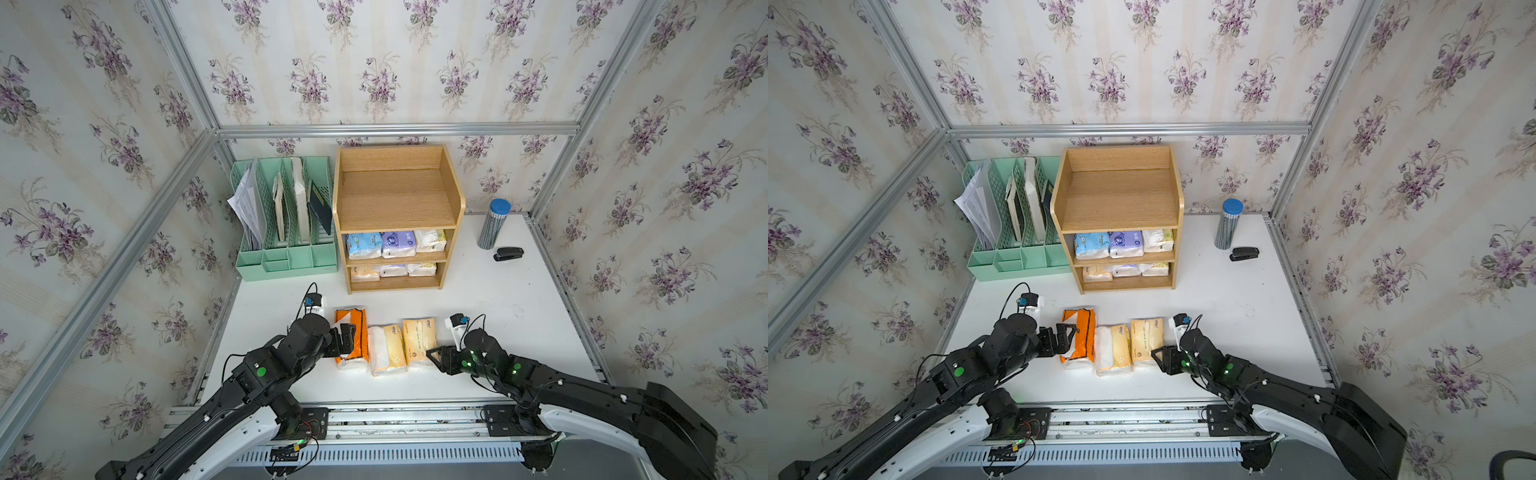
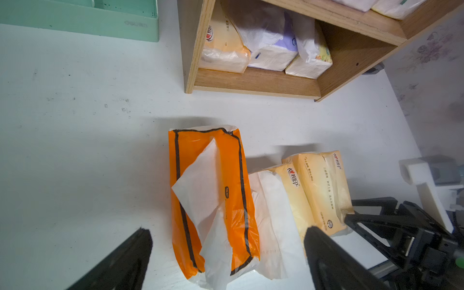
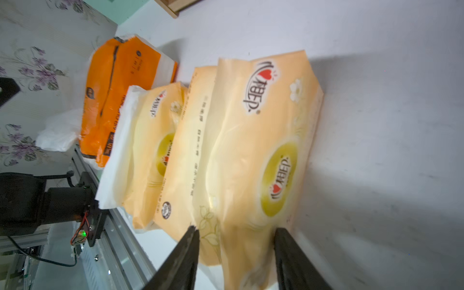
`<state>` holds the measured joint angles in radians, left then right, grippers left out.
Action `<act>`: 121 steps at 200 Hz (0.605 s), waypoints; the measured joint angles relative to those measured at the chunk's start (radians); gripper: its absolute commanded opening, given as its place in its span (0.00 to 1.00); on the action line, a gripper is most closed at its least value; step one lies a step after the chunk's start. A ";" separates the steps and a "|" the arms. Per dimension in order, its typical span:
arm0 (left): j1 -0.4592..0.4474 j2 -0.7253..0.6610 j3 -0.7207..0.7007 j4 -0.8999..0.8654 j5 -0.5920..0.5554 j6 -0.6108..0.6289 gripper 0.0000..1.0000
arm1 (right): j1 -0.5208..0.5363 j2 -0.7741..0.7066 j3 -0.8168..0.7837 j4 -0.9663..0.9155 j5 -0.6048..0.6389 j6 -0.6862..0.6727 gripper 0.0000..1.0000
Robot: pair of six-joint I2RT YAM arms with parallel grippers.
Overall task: Remove the tissue boxes from the shelf
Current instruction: Move the box of tissues to the center of the board.
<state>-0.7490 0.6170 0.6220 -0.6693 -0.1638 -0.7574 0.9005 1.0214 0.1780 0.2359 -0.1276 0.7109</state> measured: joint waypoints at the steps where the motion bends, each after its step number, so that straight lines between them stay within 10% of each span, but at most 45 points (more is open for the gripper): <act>1: 0.000 0.000 0.000 0.000 0.000 0.000 0.99 | 0.000 0.006 0.001 0.004 -0.002 0.000 0.50; 73: 0.037 0.005 -0.010 0.017 -0.051 0.053 0.99 | 0.186 0.432 0.243 0.216 0.021 0.034 0.45; 121: 0.196 0.006 0.057 0.037 -0.008 0.151 0.99 | 0.198 0.379 0.327 0.113 0.161 0.052 0.47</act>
<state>-0.5526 0.6228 0.6788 -0.6323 -0.1715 -0.6064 1.0985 1.4002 0.5053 0.3489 0.0330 0.7631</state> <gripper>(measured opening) 0.993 0.462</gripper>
